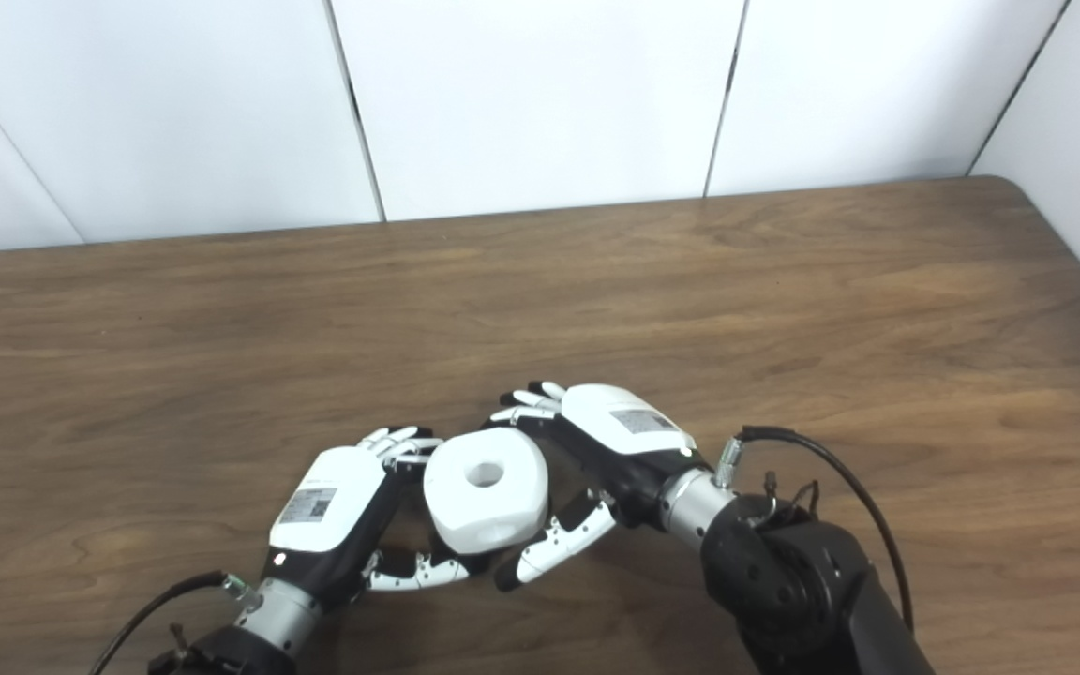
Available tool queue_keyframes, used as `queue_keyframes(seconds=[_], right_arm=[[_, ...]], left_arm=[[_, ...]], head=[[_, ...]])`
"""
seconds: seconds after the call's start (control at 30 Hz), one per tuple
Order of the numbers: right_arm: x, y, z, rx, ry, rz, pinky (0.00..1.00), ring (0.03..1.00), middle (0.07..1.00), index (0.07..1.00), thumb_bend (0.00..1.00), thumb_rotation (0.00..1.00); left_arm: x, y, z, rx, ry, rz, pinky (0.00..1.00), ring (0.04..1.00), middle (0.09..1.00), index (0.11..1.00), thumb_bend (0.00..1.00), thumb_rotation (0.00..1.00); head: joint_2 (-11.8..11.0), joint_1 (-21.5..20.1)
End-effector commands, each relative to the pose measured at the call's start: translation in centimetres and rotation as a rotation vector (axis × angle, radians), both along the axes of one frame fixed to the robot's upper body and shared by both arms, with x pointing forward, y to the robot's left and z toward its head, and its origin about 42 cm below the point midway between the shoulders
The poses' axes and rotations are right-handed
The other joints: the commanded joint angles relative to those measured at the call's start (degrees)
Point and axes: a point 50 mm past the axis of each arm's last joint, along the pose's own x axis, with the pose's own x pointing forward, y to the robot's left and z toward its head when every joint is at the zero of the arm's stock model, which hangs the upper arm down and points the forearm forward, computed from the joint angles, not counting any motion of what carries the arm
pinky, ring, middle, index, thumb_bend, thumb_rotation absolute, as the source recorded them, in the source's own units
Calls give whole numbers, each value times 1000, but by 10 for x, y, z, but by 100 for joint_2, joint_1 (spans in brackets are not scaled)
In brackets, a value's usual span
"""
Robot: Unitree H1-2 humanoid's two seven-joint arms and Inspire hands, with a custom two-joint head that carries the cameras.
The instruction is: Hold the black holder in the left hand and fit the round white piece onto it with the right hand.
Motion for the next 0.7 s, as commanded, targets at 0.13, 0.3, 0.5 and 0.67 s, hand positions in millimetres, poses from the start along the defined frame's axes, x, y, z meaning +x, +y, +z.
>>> queue_keyframes(seconds=[0.13, 0.3, 0.5, 0.67], right_arm=[[4, 0, 17, 14, -59, -5, 1000, 1000, 960, 904, 1000, 470], [6, 1, 17, 12, -46, -8, 1000, 1000, 969, 918, 1000, 472], [8, 1, 18, 18, -52, -16, 1000, 1000, 973, 930, 1000, 480], [8, -1, 18, 24, -44, -29, 1000, 1000, 983, 937, 1000, 477]], left_arm=[[-7, -1, -25, 90, 123, -21, 901, 875, 790, 489, 518, 47], [-6, 1, -27, 98, 124, -17, 900, 878, 790, 489, 518, 48], [-6, 6, -28, 82, 127, -1, 901, 878, 790, 490, 519, 53], [-7, 7, -24, 85, 122, 26, 896, 871, 793, 494, 523, 66]], head=[[0, 14], [-17, 31], [-36, 27], [-28, 48]])
